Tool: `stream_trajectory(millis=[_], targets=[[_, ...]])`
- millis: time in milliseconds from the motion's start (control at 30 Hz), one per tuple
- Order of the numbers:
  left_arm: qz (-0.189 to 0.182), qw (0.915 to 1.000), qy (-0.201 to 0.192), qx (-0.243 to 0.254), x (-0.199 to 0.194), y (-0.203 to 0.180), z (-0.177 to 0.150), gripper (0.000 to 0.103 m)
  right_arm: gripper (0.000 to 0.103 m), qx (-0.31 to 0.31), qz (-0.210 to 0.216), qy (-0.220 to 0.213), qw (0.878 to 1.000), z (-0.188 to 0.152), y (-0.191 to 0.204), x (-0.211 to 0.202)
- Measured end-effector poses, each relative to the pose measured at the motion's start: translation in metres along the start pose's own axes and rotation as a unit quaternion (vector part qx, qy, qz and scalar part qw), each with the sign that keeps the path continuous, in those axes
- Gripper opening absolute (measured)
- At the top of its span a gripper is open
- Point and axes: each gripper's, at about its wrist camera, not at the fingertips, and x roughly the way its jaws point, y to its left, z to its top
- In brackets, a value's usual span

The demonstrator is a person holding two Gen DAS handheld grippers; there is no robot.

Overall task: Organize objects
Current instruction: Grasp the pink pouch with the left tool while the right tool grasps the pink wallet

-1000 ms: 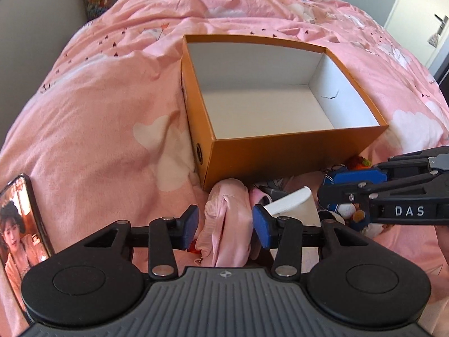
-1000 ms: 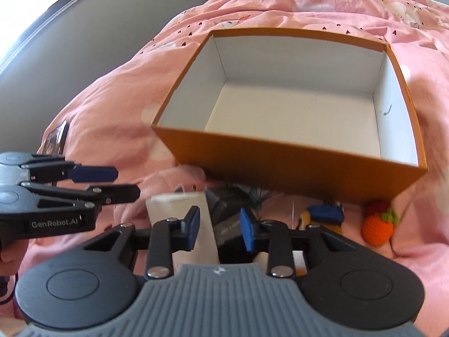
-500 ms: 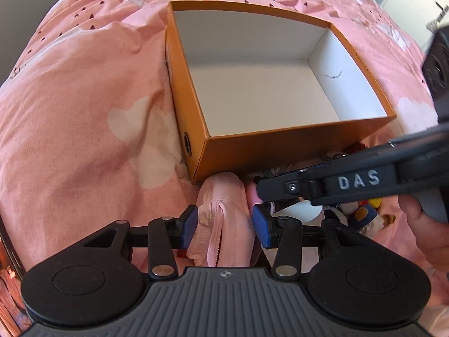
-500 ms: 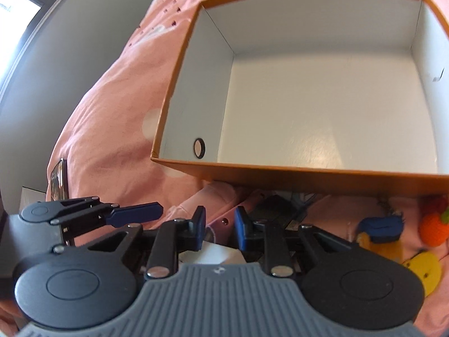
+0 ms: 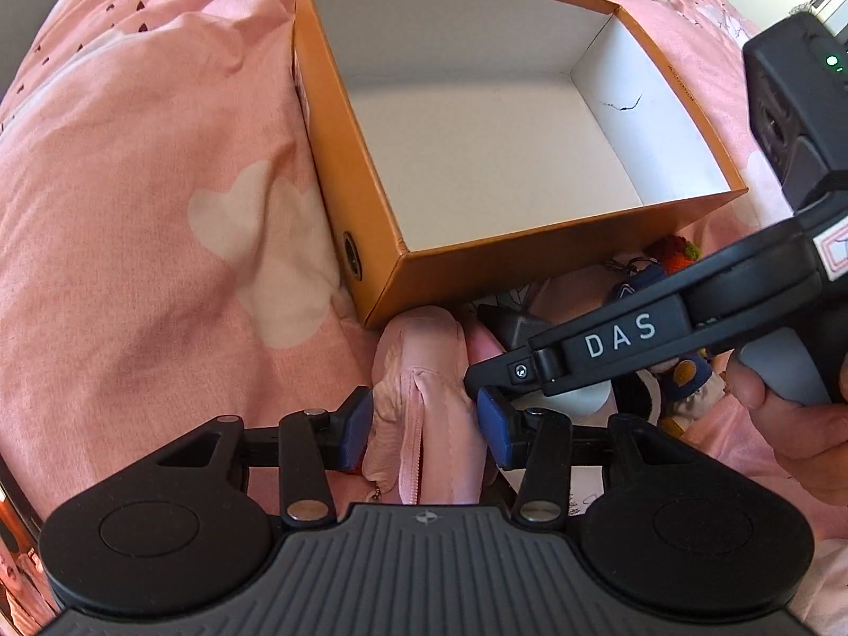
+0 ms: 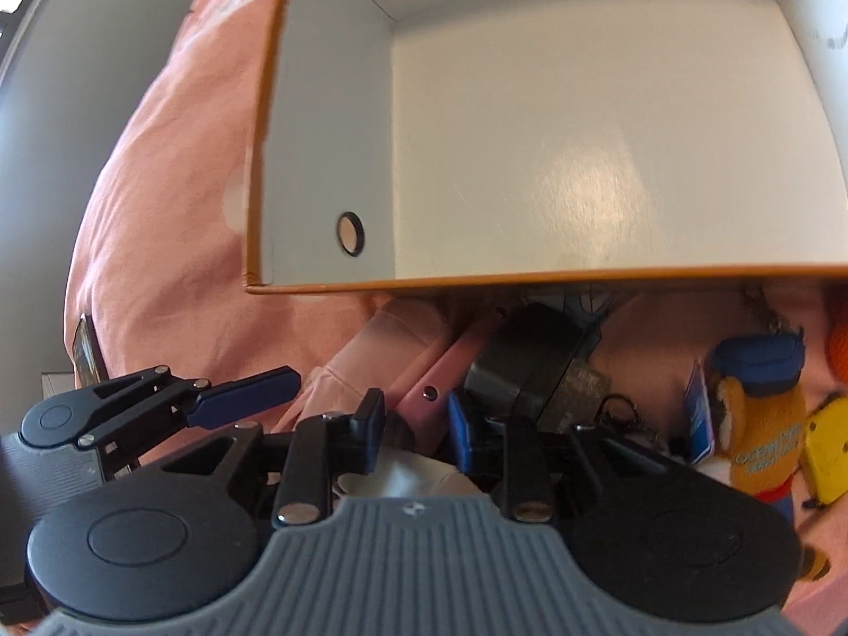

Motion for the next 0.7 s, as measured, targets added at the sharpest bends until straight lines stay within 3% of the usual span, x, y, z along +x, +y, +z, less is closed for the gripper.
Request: stream_trajectory(millis=[133, 400, 700], targets=[[-0.007, 0.9999, 0.009, 0.002, 0.003, 0.001, 0.001, 0.054, 0.027, 0.020, 0.018, 0.003, 1.000, -0.001, -0.008, 0.006], [-0.037, 0.9991, 0.010, -0.015, -0.002, -0.009, -0.013, 0.035, 0.019, -0.037, 0.030, -0.042, 0.998, -0.034, -0.016, -0.027], [-0.017, 0.9950, -0.088, -0.044, -0.041, -0.021, -0.033, 0.024, 0.017, -0.068, 0.057, -0.115, 0.989, -0.072, -0.027, -0.080]])
